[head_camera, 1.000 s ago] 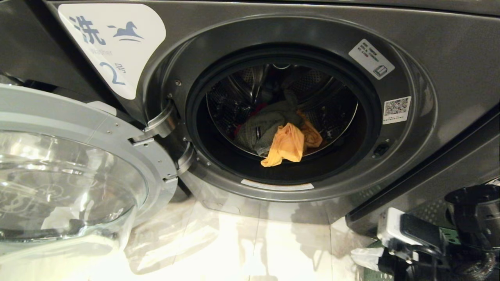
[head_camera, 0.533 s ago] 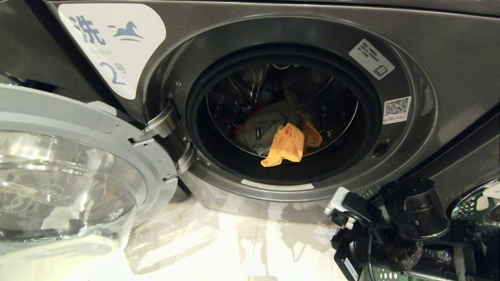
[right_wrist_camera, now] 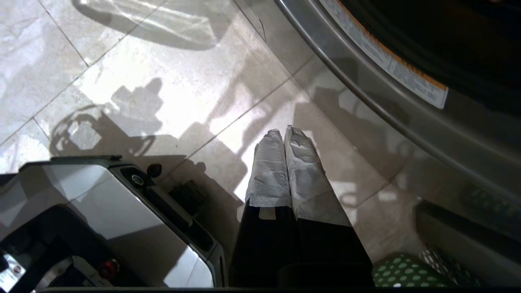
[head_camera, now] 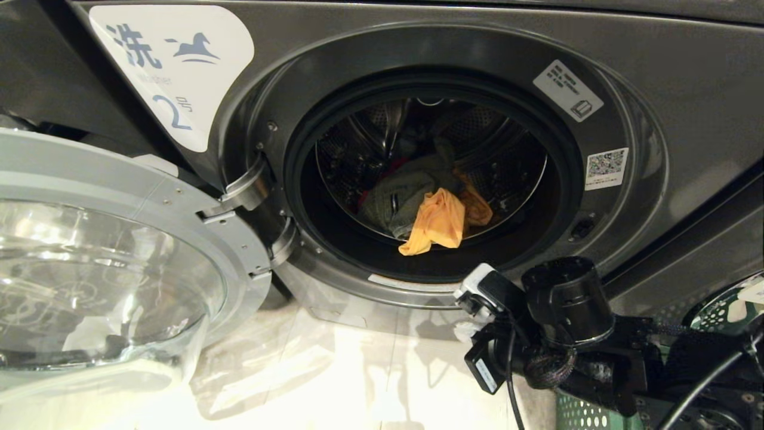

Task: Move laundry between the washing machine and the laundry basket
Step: Pick a cloth and place it into the basket

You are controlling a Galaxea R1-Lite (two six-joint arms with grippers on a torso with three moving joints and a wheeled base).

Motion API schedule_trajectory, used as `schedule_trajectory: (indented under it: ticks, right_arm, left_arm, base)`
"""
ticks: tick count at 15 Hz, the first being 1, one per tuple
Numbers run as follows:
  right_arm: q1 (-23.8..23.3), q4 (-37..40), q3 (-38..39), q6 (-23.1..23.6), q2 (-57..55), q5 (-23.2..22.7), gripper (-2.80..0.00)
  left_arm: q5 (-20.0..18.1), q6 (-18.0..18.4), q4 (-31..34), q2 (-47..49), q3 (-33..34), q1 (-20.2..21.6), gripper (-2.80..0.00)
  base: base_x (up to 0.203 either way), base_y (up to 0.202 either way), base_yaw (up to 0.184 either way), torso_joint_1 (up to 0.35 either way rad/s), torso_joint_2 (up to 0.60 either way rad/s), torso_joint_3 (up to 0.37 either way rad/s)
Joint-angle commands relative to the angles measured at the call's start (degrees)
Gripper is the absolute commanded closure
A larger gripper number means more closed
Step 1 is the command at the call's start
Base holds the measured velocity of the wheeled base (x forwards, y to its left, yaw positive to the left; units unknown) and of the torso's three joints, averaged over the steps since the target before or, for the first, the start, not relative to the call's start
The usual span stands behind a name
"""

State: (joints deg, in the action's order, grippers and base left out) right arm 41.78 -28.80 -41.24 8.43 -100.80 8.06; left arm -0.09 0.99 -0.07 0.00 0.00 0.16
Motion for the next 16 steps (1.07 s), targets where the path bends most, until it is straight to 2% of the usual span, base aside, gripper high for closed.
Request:
schedule_trajectory:
  ticks: [1,3,5,6,7,9,13,16]
  right_arm:
    - [1.4,-0.6,-1.7,-0.2,-1.7,1.5,0.00]
    - [2.6,-1.5,-4.2,-2.4,-2.2,7.3,0.00]
    - [2.6,-1.2,-6.3,-2.5,-3.0,9.3,0.00]
    - [2.4,-1.2,-7.0,-2.9,-4.3,10.7,-2.80]
    - [2.4,-1.2,-8.1,-3.2,-5.0,13.4,-2.80]
    - [2.2,-1.8,-11.0,-3.6,-8.6,15.6,-2.80]
    - [1.5,-2.2,-22.0,-7.6,-17.1,20.2,-2.80]
    - [-1.2,-2.1,-32.5,-9.7,-23.5,22.7,-2.80]
  left_arm:
    - [0.0,0.0,0.0,0.0,0.0,0.0,0.00]
    - [0.0,0.1,0.0,0.0,0.0,0.0,0.00]
    - [0.0,0.0,0.0,0.0,0.0,0.0,0.00]
    - [0.0,0.1,0.0,0.0,0.0,0.0,0.00]
    - [0.0,0.0,0.0,0.0,0.0,0.0,0.00]
    - [0.0,0.0,0.0,0.0,0.0,0.0,0.00]
    - [0.0,0.0,0.0,0.0,0.0,0.0,0.00]
    - [0.0,0.0,0.0,0.0,0.0,0.0,0.00]
  base:
    - [0.000,0.000,0.000,0.000,0.00,0.000]
    - [0.000,0.000,0.000,0.000,0.00,0.000]
    - [0.000,0.000,0.000,0.000,0.00,0.000]
    - [0.000,0.000,0.000,0.000,0.00,0.000]
    - [0.000,0.000,0.000,0.000,0.00,0.000]
    - [0.000,0.000,0.000,0.000,0.00,0.000]
    - [0.000,0.000,0.000,0.000,0.00,0.000]
    - [0.000,0.000,0.000,0.000,0.00,0.000]
